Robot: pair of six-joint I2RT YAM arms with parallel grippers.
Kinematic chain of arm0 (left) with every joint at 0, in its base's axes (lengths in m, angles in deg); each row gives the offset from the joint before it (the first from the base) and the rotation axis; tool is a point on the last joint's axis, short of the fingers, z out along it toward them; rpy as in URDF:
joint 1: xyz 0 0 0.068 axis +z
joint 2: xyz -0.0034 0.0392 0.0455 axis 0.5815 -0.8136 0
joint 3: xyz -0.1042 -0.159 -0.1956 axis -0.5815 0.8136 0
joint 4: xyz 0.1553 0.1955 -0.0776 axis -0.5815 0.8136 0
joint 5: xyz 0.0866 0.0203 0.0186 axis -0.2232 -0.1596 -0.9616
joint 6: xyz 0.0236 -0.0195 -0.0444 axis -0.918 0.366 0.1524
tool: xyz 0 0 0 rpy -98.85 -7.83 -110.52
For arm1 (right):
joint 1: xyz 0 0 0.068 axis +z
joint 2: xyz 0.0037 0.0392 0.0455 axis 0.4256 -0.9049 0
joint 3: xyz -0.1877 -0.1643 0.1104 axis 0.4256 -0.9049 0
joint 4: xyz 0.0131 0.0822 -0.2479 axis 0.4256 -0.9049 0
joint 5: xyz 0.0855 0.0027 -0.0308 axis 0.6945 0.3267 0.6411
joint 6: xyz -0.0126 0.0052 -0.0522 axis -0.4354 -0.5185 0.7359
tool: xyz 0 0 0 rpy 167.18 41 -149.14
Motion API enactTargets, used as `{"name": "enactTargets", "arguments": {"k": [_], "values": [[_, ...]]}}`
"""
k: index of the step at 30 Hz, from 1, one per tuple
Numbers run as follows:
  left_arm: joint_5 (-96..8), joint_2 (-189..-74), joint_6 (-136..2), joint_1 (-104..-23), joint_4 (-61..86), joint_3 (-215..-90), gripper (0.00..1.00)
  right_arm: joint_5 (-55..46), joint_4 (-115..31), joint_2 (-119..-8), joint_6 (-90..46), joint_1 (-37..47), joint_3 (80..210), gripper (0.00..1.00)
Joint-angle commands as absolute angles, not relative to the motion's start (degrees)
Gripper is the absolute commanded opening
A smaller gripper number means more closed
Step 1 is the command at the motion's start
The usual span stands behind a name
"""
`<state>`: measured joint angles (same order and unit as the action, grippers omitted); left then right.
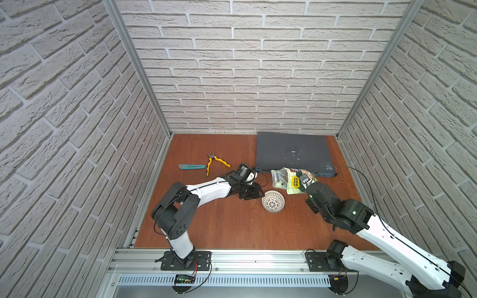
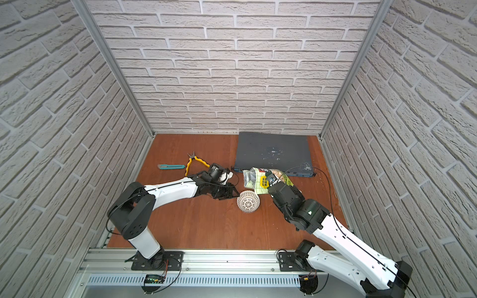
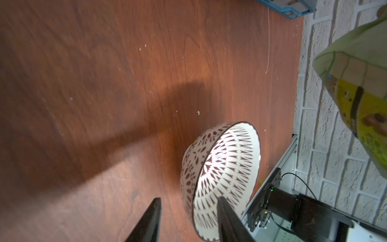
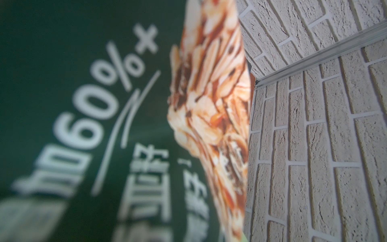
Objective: Pour the oats into the breakfast bowl
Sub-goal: Move the bowl to the center of the board.
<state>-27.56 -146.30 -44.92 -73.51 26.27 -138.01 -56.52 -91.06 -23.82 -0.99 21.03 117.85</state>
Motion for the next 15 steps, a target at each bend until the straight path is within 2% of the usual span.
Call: {"name": "enactTargets", "arguments": {"k": [1, 4, 8, 15], "values": [[-26.58, -148.42, -47.82, -74.27, 28.57, -140.31, 0.39, -62.14, -82.82, -23.4, -1.94, 20.6, 119.42, 0.04], [-28.03, -150.46, -49.99, -75.27, 32.2, -142.7, 0.34, -62.14, -82.69, -23.58, -1.95, 20.6, 119.34, 0.03], [-28.69, -151.24, -50.19, -75.81, 32.72, -143.5, 0.21, -61.93, -82.42, -24.05, -1.46, 20.6, 119.43, 0.04], [-32.98, -146.3, -50.55, -75.1, 35.91, -141.66, 0.01, -61.55, -82.05, -25.57, -0.86, 20.6, 119.46, 0.04]]}}
